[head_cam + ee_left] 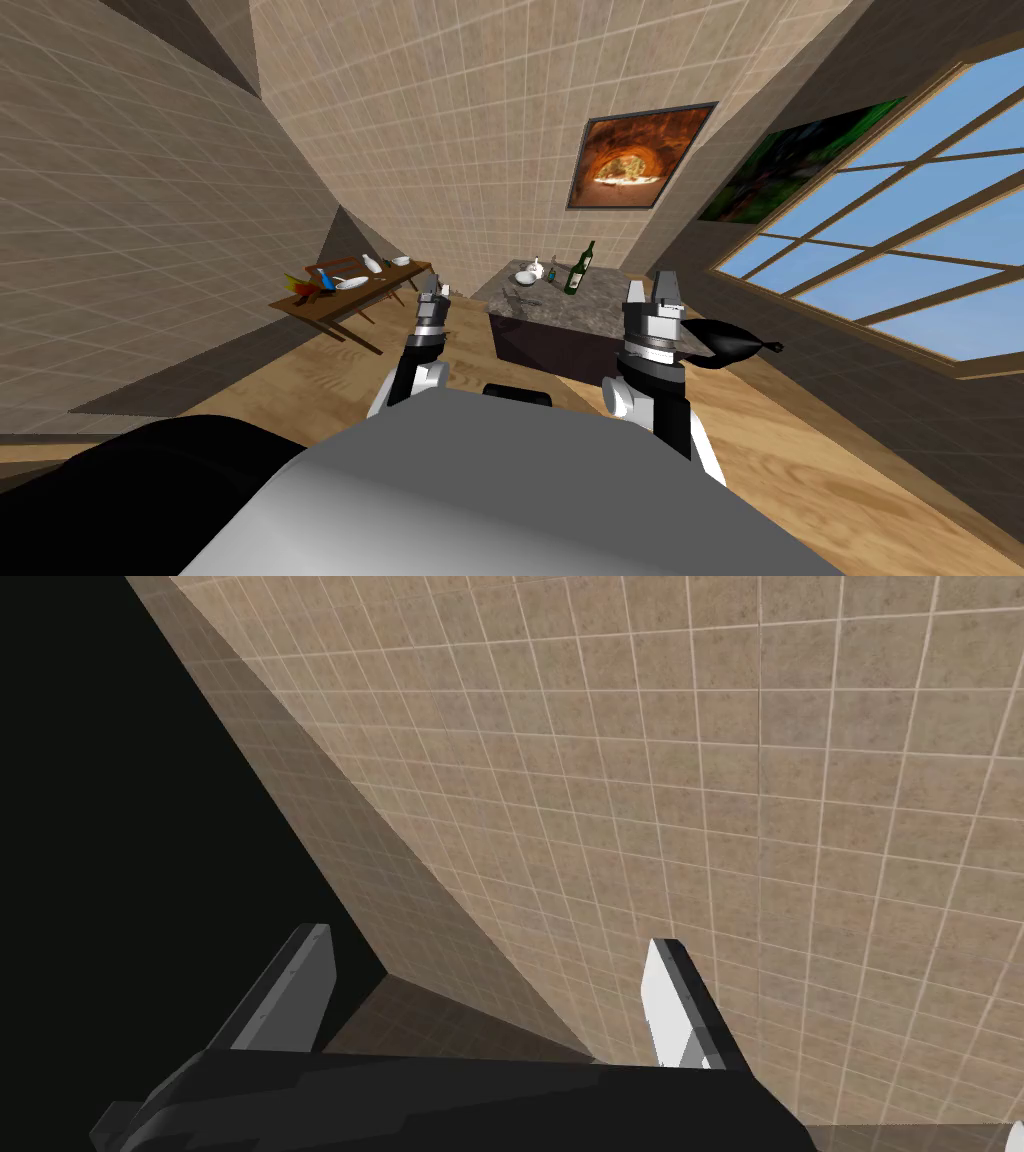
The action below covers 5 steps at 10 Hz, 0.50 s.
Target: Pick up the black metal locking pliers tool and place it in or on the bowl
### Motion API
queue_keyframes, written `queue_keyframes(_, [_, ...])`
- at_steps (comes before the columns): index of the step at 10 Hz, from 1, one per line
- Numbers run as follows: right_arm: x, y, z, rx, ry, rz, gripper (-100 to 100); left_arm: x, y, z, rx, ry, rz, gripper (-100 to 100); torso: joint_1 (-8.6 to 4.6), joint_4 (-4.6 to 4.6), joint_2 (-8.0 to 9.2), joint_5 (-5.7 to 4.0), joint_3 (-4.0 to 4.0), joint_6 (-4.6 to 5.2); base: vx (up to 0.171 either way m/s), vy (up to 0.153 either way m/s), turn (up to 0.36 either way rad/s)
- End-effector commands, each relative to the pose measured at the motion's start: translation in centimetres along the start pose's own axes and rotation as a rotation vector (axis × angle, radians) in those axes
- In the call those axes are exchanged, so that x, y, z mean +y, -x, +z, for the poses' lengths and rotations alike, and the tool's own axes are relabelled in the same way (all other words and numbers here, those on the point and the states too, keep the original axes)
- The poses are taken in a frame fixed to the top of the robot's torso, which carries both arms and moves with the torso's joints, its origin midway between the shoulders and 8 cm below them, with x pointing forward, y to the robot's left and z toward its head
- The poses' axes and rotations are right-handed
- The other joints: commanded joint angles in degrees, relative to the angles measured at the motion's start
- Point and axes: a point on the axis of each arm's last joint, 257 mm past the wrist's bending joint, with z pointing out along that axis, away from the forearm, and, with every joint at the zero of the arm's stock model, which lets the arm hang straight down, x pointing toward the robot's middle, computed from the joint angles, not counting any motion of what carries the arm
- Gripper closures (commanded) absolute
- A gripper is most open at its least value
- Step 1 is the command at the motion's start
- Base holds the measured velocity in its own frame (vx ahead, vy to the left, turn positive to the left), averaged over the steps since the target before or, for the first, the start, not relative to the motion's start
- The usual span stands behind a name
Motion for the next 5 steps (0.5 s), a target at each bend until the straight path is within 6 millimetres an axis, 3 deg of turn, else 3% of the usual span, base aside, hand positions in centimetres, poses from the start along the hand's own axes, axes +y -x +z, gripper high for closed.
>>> queue_keyframes(1, [0.0,0.0,0.0,0.000,0.000,0.000,0,0.8,-0.5,0.2,0.035,0.024,0.009,-100,0.00,0.00,0.00,0.00,0.00,0.00,0.007,-0.007,-0.054])
queue_keyframes(5, [0.0,0.0,0.0,0.000,0.000,0.000,0,3.2,-1.2,0.7,0.082,0.106,0.008,-100,-0.07,-0.02,-0.10,-0.01,-0.06,0.01,0.020,-0.018,-0.063])
